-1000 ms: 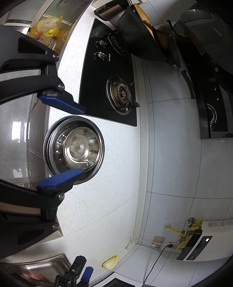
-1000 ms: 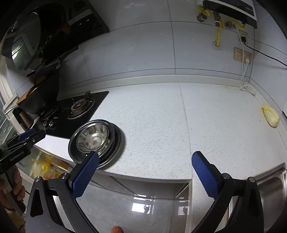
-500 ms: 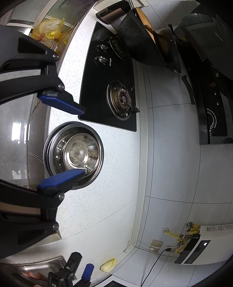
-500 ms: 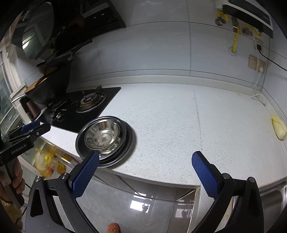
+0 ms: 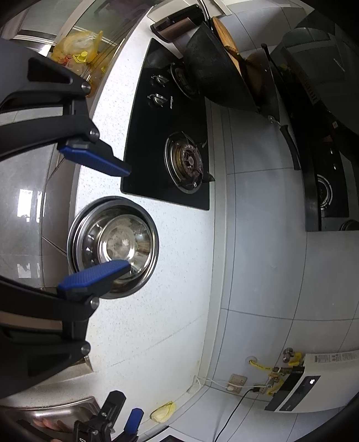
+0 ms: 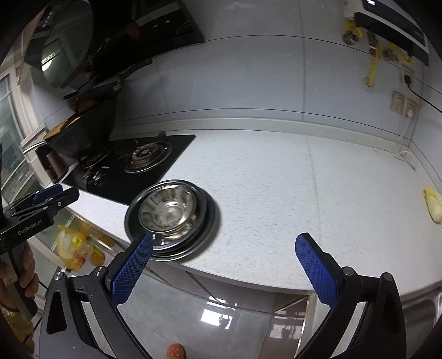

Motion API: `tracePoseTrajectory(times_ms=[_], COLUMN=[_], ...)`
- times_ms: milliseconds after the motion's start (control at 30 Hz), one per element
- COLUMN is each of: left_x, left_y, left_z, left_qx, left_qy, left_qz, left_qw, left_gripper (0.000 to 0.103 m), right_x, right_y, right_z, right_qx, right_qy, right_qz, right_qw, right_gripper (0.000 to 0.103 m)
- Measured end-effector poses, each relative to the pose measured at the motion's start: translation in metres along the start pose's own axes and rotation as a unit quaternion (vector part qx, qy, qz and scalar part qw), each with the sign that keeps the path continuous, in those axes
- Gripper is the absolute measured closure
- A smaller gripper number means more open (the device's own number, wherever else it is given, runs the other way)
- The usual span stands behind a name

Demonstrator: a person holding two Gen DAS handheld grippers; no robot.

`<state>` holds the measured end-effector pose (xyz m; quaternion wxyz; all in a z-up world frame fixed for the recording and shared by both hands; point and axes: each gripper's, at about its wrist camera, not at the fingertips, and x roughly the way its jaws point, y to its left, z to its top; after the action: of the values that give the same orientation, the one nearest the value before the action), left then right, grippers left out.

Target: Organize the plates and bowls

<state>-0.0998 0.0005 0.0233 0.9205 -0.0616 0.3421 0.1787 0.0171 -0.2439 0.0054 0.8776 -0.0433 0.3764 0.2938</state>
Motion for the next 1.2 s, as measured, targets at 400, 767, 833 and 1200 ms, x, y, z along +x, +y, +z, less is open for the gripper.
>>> tracePoseTrajectory(times_ms=[400, 767, 833, 1200], left_x=[0.002, -0.002, -0.003, -0.008], left_y=[-0.038, -0.053, -0.051, -0.05], left_z=[0.005, 0.008, 0.008, 0.007], left_qx=[0.036, 0.047, 0.047, 0.053], left_qy=[-0.006, -0.021, -0.023, -0.028], left_qz=[-0.044, -0.055, -0.053, -0.052], left_qw=[0.9983, 0.9972, 0.9973, 0.9968], left_gripper=[0.042, 0.042, 0.042, 0.042], right_x=[-0.031, -0.044, -0.045, -0.054], right_y=[-0.047, -0.06, -0.06, -0.064], right_z=[-0.013, -0.016, -0.016, -0.022], right_qx=[0.071, 0.089, 0.091, 0.114], right_qy=[-0.012, -0.026, -0.029, -0.039], right_qz=[-0.06, -0.065, -0.067, -0.076], right_qw=[0.996, 0.994, 0.993, 0.99], right_gripper=[0.001, 0.001, 0.001, 0.001])
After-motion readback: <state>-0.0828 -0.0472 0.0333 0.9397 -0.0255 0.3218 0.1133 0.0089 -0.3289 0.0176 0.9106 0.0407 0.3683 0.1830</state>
